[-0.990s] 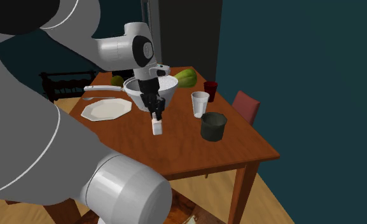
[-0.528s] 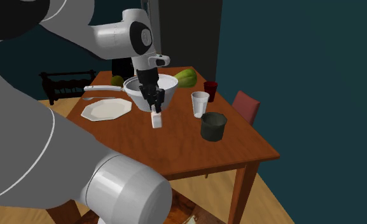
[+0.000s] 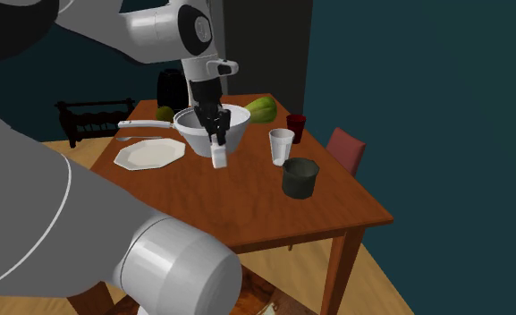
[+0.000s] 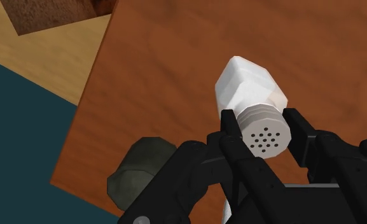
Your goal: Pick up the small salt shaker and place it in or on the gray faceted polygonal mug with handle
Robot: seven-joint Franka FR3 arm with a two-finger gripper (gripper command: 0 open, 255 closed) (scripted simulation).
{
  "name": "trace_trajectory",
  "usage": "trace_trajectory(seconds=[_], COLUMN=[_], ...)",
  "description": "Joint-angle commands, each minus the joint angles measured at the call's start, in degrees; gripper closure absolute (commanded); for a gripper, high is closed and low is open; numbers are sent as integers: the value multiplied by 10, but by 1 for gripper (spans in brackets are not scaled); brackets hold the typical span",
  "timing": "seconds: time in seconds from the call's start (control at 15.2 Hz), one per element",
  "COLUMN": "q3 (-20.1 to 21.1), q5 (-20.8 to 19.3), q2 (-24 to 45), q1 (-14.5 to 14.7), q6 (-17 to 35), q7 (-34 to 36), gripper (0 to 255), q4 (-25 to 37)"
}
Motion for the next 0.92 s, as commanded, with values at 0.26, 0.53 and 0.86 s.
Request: trace_trajectory(seconds=[0.26, 0.53, 0.86], q3=[-8, -27, -65], q5=[-4, -20, -53], q2=[-4, 12, 63], q1=[-2, -17, -49], q6=[-48, -56, -49], q7=[-4, -27, -79], gripper=[255, 255, 255], q4=[43, 68, 112])
